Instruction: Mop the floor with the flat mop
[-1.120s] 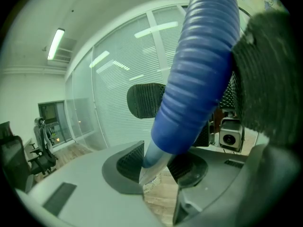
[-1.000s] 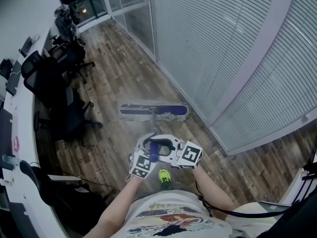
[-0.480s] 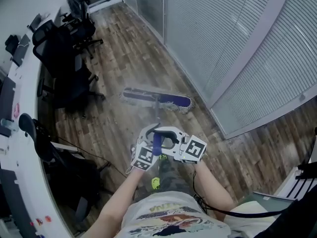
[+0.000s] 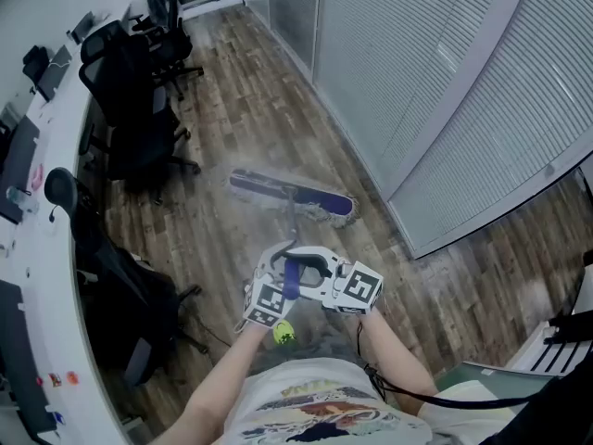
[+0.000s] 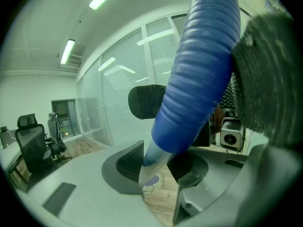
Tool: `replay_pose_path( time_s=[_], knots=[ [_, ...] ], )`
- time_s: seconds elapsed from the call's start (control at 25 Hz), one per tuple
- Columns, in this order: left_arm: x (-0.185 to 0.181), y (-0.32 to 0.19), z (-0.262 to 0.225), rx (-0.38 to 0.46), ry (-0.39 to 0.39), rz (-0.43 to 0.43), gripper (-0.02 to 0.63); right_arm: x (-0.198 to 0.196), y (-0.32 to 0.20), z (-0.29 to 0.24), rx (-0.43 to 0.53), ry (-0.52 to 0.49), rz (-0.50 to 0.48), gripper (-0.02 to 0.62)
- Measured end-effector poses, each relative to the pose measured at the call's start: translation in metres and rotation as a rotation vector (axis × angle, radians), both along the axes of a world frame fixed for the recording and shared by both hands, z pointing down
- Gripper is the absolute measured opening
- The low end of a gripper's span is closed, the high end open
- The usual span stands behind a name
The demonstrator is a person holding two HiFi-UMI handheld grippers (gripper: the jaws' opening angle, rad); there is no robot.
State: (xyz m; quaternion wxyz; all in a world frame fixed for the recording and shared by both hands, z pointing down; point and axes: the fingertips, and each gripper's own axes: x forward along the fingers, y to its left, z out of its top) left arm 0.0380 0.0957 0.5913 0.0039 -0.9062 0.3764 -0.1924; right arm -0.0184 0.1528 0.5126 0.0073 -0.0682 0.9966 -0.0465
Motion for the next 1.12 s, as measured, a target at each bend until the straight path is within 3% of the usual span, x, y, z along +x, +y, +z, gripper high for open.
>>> replay_pose_path(
  time_s=[0.56,0.92,1.12],
  knots=[
    [0.094,0.122,0.002,-0.004,-0.008,-0.092,0.117,0.101,0.125,0.003,-0.017,0.008,-0.079,0.218],
    [0.115,0.181,0.005,-0.004,-0.007,-0.122,0.117,0.124,0.186,0.004,-0.01,0.018,-0.128,0.218],
    [0.115,0.185,0.006,0.012,-0.009,-0.11,0.117,0.123,0.191,0.007,-0.013,0.017,-0.119,0.218]
  ],
)
